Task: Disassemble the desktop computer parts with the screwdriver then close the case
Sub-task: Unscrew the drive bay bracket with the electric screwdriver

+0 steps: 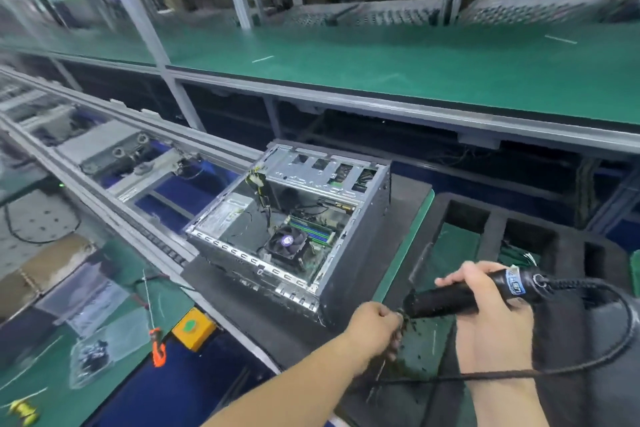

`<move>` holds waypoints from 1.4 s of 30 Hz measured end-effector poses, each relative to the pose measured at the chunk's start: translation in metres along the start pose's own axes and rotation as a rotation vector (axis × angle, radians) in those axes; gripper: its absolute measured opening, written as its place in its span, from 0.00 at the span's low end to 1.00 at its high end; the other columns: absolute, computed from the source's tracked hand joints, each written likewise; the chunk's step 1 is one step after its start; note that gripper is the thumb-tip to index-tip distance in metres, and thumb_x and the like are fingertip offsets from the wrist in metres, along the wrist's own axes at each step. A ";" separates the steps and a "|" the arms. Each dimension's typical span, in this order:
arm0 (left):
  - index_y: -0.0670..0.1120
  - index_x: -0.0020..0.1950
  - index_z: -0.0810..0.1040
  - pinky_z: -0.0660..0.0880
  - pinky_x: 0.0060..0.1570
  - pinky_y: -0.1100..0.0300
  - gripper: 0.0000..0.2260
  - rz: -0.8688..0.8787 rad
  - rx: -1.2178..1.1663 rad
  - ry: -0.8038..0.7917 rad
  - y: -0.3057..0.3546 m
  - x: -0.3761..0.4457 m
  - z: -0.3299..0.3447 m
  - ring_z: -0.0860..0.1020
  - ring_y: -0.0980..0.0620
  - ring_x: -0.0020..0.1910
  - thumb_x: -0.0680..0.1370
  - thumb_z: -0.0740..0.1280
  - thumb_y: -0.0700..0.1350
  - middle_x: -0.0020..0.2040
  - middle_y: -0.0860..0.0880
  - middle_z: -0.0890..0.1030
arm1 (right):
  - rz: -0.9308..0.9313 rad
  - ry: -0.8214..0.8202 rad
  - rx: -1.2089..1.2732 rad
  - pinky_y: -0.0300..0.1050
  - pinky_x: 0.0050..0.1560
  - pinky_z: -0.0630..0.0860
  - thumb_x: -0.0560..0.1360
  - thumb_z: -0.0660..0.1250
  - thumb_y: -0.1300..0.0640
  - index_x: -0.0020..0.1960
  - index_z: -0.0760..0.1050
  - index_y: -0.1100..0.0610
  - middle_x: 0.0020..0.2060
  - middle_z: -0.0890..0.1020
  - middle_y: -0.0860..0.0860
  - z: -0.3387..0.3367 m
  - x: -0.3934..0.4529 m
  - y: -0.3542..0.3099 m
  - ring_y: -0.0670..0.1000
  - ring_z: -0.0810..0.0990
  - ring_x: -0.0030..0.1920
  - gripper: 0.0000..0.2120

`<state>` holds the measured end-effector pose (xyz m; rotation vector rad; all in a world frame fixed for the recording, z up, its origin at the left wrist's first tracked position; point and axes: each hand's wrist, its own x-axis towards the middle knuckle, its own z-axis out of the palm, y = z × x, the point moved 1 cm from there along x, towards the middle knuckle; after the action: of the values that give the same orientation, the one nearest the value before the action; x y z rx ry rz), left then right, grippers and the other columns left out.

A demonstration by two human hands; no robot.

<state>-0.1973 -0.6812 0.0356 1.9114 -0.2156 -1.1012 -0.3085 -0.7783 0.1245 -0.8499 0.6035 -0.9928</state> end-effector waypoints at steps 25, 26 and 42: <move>0.36 0.46 0.79 0.79 0.32 0.58 0.06 -0.177 -1.274 0.035 0.020 -0.012 -0.019 0.76 0.51 0.31 0.81 0.70 0.39 0.33 0.43 0.78 | -0.086 -0.096 0.093 0.69 0.60 0.78 0.77 0.73 0.58 0.45 0.77 0.50 0.36 0.82 0.52 0.034 -0.003 -0.001 0.53 0.83 0.40 0.06; 0.36 0.46 0.79 0.79 0.31 0.58 0.06 -0.173 -1.296 0.024 0.021 -0.013 -0.018 0.76 0.51 0.31 0.80 0.70 0.38 0.33 0.43 0.78 | -0.095 -0.102 0.098 0.69 0.60 0.78 0.76 0.74 0.56 0.45 0.77 0.50 0.36 0.82 0.52 0.035 -0.003 -0.001 0.52 0.83 0.40 0.06; 0.35 0.46 0.77 0.83 0.33 0.54 0.08 -0.146 -1.480 0.035 0.022 -0.019 -0.023 0.76 0.50 0.31 0.83 0.64 0.37 0.33 0.43 0.76 | -0.124 -0.106 0.069 0.66 0.59 0.79 0.74 0.72 0.55 0.41 0.79 0.47 0.34 0.81 0.51 0.052 -0.008 0.006 0.52 0.82 0.39 0.05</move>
<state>-0.1852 -0.6703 0.0690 0.5961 0.6256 -0.8585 -0.2697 -0.7523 0.1484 -0.8812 0.4280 -1.0670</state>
